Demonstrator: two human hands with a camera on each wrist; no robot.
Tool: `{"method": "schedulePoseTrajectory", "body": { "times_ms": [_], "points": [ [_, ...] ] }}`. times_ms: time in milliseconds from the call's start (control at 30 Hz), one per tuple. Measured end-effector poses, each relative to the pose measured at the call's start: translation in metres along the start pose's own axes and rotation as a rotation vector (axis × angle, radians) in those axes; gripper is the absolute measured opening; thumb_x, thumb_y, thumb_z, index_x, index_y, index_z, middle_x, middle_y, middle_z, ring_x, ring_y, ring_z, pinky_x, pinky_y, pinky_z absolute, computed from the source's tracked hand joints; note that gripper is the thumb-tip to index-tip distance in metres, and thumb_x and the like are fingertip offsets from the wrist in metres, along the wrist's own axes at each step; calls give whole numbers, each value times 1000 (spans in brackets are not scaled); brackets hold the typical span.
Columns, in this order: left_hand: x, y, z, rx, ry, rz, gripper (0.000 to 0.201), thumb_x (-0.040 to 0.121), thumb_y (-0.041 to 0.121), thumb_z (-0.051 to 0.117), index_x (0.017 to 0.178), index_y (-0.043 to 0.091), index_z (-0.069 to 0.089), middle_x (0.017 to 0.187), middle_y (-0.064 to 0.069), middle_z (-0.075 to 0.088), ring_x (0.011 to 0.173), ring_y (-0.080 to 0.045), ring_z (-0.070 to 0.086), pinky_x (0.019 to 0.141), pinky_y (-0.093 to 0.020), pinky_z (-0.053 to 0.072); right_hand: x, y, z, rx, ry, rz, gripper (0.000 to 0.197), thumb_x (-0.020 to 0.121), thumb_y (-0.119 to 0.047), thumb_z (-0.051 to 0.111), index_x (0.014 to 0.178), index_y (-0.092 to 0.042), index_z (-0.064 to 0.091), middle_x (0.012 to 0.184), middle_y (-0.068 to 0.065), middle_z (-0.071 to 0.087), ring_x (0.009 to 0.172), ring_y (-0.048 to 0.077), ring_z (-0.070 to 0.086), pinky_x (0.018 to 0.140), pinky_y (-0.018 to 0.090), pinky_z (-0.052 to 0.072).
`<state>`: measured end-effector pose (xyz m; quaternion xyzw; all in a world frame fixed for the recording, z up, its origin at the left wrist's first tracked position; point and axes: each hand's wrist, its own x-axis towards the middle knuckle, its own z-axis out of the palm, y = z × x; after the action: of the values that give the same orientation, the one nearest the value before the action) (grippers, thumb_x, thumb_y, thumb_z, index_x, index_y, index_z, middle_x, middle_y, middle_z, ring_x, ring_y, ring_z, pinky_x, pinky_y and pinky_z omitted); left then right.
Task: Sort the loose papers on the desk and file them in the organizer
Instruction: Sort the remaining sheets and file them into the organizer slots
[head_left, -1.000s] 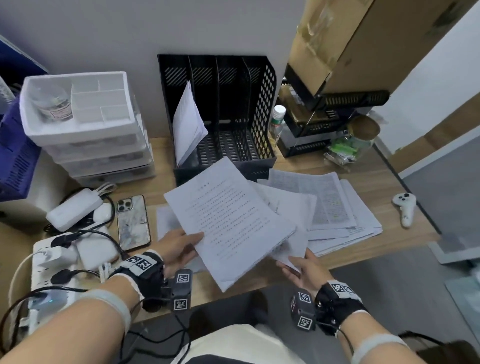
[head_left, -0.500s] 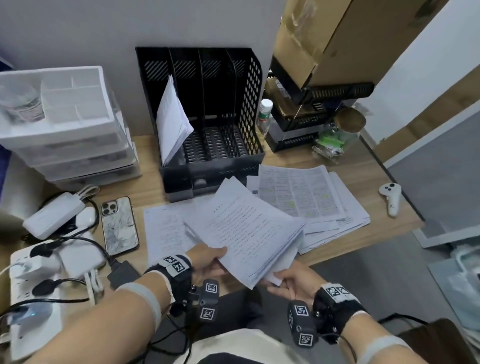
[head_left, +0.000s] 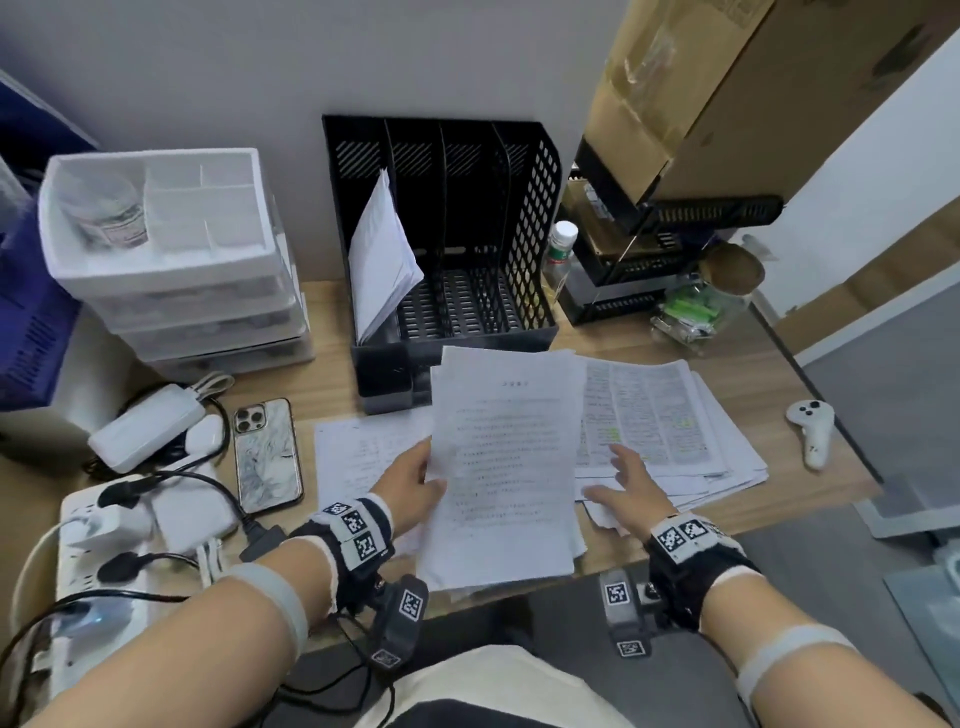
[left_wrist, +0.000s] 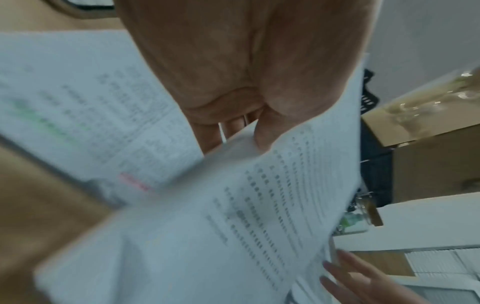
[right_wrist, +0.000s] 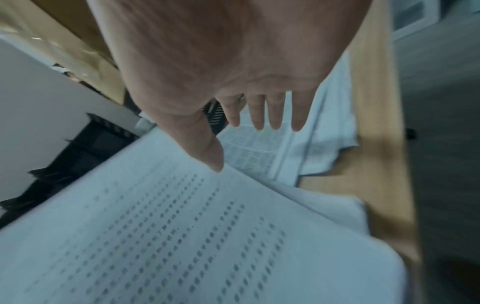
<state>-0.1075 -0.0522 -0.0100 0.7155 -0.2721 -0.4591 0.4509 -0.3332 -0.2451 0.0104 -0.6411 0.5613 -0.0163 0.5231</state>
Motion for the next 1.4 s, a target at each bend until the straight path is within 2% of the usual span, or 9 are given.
{"method": "schedulePoseTrajectory", "body": {
  "times_ms": [133, 267, 433, 567, 700, 867, 1100, 1300, 1400],
  "points": [
    [7, 25, -20, 39, 58, 233, 55, 97, -3, 51, 114, 47, 67, 121, 2, 74, 122, -21, 65, 109, -48, 49, 3, -49, 2, 103, 11, -234, 62, 65, -20, 79, 123, -11, 58, 119, 5, 69, 117, 26, 62, 103, 47, 48],
    [7, 56, -41, -24, 187, 328, 56, 95, -13, 52, 105, 40, 65, 105, 15, 75, 103, 4, 66, 101, -34, 52, -14, -97, 13, 328, 39, -407, 18, 86, -1, 68, 102, -10, 68, 102, 5, 73, 97, 17, 66, 90, 36, 51],
    [7, 59, -56, -204, 322, 323, 41, 86, 21, 78, 123, 32, 62, 123, 0, 72, 119, -20, 66, 103, -38, 52, -29, -112, 35, 450, 0, -538, 21, 91, 1, 60, 98, -18, 68, 100, -2, 73, 90, 2, 67, 80, 20, 51],
    [8, 47, -53, -236, 322, 215, 28, 86, 22, 80, 112, 23, 69, 107, 1, 77, 100, -18, 72, 91, -36, 57, -24, -90, 57, 379, 23, -481, 25, 86, -6, 67, 100, -27, 72, 107, -2, 74, 103, 11, 66, 92, 36, 51],
    [11, 42, -48, -139, 278, 194, 6, 95, 24, 69, 101, 27, 70, 100, 1, 75, 89, -12, 65, 80, -28, 49, -19, -81, 62, 313, 19, -453, 35, 83, -23, 67, 118, -27, 66, 117, -3, 68, 113, 15, 61, 88, 36, 49],
    [20, 61, -49, -293, 342, 211, 11, 98, 15, 64, 96, 22, 72, 95, 7, 75, 91, -17, 69, 94, -39, 54, -16, -82, 60, 85, 322, -295, 59, 76, -24, 79, 117, -24, 37, 119, 10, 49, 108, 26, 54, 91, 48, 52],
    [13, 132, -29, -319, 177, 335, 25, 102, 4, 55, 102, 25, 68, 106, -4, 76, 102, -26, 73, 92, -47, 61, -54, -131, 87, -263, -175, -499, 133, 58, -56, 84, 154, -30, -4, 155, -2, 27, 143, 15, 30, 116, 37, 33],
    [8, 169, -21, -17, 109, 503, 32, 92, 9, 62, 120, 22, 59, 103, -7, 71, 100, -22, 70, 92, -46, 60, -43, -158, 74, -349, 139, -481, 74, 87, -15, 53, 147, -35, 15, 114, 12, 66, 100, 34, 65, 84, 43, 55],
    [7, 174, -22, -26, 3, 506, 56, 90, 18, 74, 137, 34, 49, 104, 1, 69, 99, -9, 71, 92, -32, 60, -38, -164, 55, -399, 234, -562, 62, 89, -10, 44, 143, -35, 31, 112, 10, 68, 104, 34, 65, 85, 46, 54]
  ]
}}
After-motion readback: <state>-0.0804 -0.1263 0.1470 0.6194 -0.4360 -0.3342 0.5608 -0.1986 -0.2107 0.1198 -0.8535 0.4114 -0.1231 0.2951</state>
